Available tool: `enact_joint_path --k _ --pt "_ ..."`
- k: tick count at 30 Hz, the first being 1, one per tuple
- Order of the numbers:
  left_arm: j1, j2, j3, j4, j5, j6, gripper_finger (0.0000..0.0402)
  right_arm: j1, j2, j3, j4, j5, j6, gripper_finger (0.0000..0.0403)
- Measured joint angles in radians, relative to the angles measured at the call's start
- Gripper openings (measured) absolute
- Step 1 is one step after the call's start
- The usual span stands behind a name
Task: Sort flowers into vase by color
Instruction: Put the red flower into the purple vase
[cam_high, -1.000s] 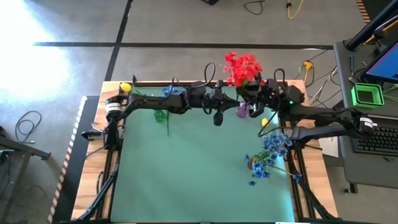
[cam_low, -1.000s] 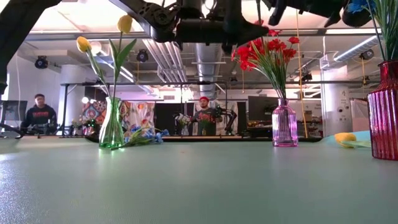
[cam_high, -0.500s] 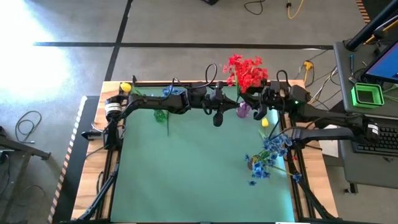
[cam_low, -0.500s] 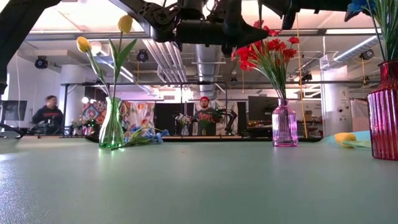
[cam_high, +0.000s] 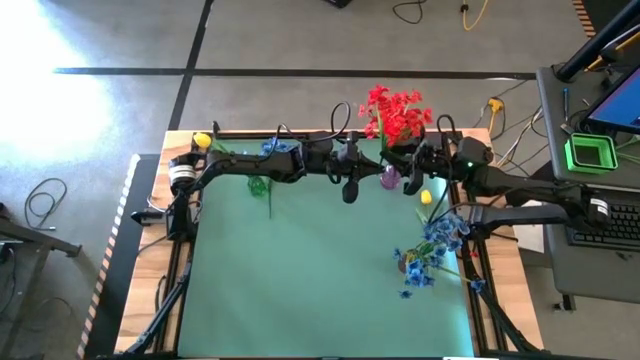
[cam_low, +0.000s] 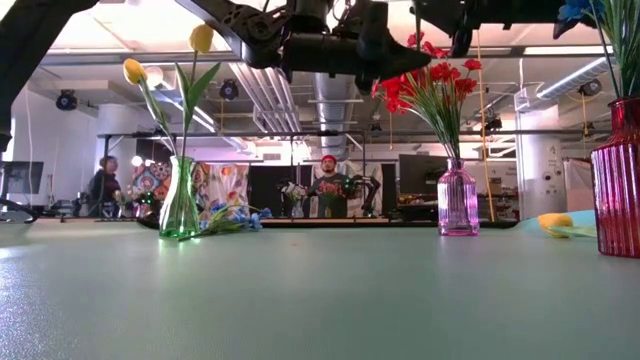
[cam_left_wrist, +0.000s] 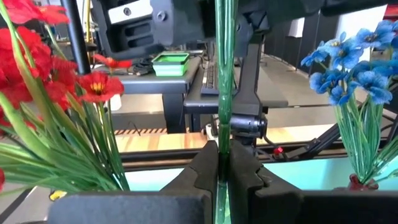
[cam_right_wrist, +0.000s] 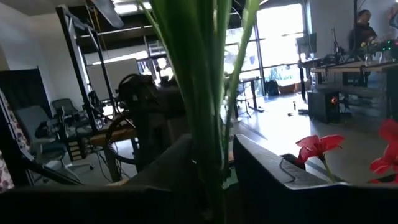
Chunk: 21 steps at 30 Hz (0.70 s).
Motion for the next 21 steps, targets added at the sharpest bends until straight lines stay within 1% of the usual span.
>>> enact_joint_path --k 5,8,11,14,18,21 --pt "0.002 0.000 0.000 -0.004 0.000 0.000 0.0000 0.000 -0.002 0.000 -0.010 -0.002 -0.012 0.0047" --pt "0.001 0.000 0.000 -0.004 0.001 -0.006 0.0004 0.000 -0.002 0.000 -0.011 -0.005 -0.031 0.0021" --pt "0.000 0.000 0.000 -0.003 0.004 -0.022 0.0021 0.000 -0.005 0.000 -0.017 -0.003 -0.046 0.0019" --pt "0.001 -0.006 0.000 -0.016 0.003 -0.028 0.0048 0.000 -0.010 0.000 -0.028 -0.001 -0.055 0.0023" --pt "0.002 -0.026 0.000 -0.077 0.003 -0.029 0.0100 0.000 -0.027 0.000 -0.064 -0.001 -0.057 0.0024" --pt "0.003 -0.051 0.000 -0.154 0.003 -0.026 0.0141 0.000 -0.058 0.000 -0.114 0.005 -0.059 0.0024"
